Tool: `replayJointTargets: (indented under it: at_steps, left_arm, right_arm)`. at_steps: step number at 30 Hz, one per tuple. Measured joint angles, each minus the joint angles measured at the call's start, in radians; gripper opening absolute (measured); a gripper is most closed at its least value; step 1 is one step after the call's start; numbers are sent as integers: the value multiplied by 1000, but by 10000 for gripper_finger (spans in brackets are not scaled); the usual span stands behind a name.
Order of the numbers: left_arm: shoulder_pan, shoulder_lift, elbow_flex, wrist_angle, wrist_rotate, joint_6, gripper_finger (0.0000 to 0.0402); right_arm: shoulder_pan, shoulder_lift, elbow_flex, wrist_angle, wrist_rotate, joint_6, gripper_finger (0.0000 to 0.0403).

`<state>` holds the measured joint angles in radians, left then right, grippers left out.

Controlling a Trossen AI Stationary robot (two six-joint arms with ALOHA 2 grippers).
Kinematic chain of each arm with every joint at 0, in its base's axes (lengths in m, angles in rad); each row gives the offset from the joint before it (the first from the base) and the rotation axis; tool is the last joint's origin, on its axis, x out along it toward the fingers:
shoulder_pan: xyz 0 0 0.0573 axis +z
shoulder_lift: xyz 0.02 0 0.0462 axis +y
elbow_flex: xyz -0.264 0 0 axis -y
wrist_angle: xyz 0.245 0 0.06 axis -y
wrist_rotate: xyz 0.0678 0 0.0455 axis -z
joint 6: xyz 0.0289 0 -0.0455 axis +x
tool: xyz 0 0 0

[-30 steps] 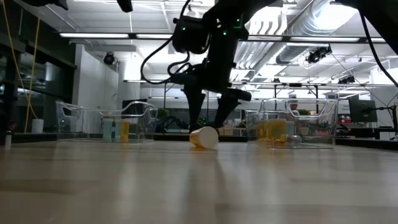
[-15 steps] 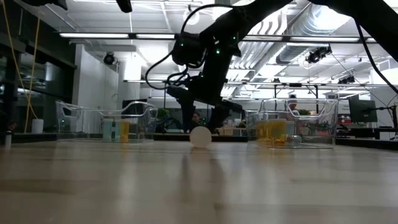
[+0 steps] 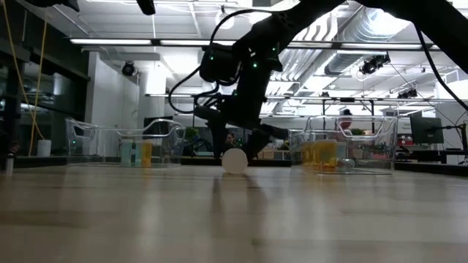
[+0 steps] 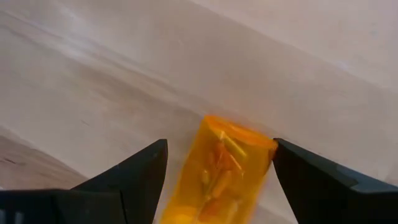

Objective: Pick and place medicine bottles into bin by pill shape (circle, oval)
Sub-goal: Put the orange capsule bottle into the right transparent bin

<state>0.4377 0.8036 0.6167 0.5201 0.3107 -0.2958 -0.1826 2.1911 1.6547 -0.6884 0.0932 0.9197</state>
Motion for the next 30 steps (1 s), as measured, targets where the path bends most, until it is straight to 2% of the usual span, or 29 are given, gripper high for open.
replayJointTargets:
  at_steps: [8, 21, 30]
  left_arm:
    - [0, 0, 0, 0, 0, 0, 211]
    - [0, 0, 0, -5, 0, 13, 211]
    - [0, 0, 0, -7, 0, 11, 211]
  right_arm:
    - [0, 1, 0, -3, -15, 49, 275]
    - [-16, 1, 0, 14, 0, 44, 202]
    - [-21, -12, -1, 24, -100, 2, 197]
